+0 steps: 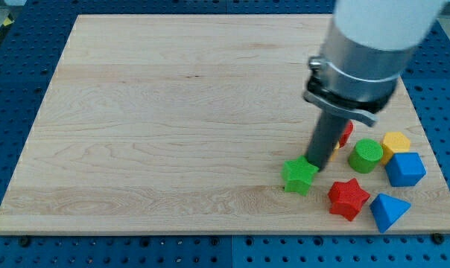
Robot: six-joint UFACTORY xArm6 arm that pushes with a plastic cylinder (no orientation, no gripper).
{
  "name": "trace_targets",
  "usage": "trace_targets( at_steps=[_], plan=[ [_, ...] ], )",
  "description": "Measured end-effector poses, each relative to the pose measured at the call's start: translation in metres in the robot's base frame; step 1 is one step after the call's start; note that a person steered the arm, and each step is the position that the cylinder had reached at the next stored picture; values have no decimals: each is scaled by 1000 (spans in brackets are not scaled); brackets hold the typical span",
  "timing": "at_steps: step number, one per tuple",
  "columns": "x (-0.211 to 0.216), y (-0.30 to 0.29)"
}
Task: Move the green circle into the yellow hexagon
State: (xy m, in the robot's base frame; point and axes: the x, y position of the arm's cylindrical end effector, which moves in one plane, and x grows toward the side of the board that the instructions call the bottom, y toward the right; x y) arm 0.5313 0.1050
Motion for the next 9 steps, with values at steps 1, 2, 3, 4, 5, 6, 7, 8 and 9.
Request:
trace_targets(
  at_steps=[1, 2, 3, 4, 5, 6, 7, 8, 9],
  plan=[
    [-16, -18],
    [-15, -18],
    [-2, -18],
    [5, -8],
    [5, 25],
    [5, 55],
    [5, 69],
    [2, 69],
    [1, 69]
  ],
)
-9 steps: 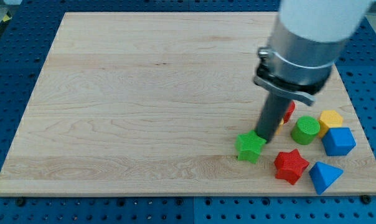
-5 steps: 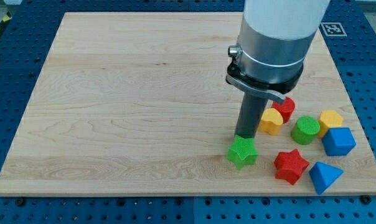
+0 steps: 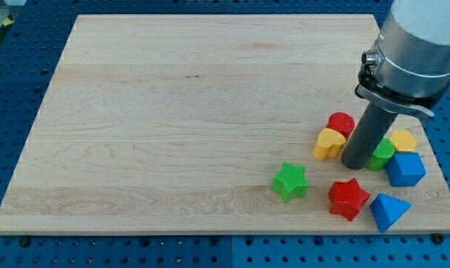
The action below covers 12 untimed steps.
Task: Move the green circle into the yellow hexagon
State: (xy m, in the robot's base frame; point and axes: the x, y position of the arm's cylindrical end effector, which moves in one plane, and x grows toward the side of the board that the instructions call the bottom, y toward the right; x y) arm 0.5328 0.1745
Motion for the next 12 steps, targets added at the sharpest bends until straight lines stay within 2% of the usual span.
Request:
trace_targets(
  at_steps=[2, 5, 6, 7, 9, 10, 12],
  plan=[
    [-8, -47],
    [-62, -96],
    [-57, -116],
    [-40, -111],
    [-29, -51],
    [-16, -51],
    [-27, -51]
  ],
)
